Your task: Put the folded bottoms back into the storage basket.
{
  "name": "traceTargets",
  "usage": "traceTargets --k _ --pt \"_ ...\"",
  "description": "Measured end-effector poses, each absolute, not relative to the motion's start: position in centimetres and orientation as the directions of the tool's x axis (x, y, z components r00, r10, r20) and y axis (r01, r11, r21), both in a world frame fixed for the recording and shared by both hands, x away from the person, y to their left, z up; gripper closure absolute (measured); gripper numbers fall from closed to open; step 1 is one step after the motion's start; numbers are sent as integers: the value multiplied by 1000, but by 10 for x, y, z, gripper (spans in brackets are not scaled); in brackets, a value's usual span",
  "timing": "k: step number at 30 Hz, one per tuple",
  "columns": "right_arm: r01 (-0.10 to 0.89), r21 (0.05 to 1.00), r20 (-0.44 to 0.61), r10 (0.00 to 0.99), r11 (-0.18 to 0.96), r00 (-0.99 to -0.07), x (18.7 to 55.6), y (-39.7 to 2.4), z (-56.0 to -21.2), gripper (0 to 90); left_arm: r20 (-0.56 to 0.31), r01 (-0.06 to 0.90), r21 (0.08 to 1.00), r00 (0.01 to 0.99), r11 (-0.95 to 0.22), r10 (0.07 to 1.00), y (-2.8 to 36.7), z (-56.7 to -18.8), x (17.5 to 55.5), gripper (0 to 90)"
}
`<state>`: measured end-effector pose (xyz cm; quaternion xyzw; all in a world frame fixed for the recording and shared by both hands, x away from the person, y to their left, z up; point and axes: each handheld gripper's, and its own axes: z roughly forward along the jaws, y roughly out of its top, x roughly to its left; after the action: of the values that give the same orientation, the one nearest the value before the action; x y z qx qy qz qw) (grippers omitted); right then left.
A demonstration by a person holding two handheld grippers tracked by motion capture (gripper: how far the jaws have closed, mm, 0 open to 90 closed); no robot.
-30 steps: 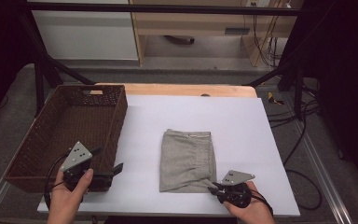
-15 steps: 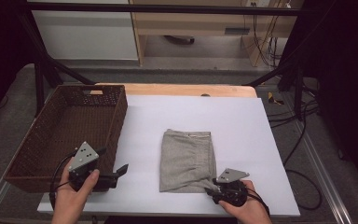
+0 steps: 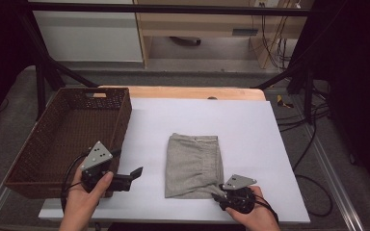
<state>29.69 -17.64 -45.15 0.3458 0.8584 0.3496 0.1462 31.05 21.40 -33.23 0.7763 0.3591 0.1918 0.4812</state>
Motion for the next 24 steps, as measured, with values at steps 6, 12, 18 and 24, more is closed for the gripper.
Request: traceTargets --k 6,12,18,24 --pt "493 702 -3 694 515 -720 297 -176 -452 527 -31 390 868 660 -307 751 196 -328 323 65" --pt "496 702 -5 700 511 -714 297 -177 -452 489 -26 395 861 665 -322 746 184 -328 331 66" --pt "501 700 1 701 509 -713 298 -177 -452 422 0 389 854 664 -346 748 168 -331 343 65" --pt "510 695 4 707 507 -707 297 -179 -451 387 29 388 838 669 -383 743 147 -339 355 66"
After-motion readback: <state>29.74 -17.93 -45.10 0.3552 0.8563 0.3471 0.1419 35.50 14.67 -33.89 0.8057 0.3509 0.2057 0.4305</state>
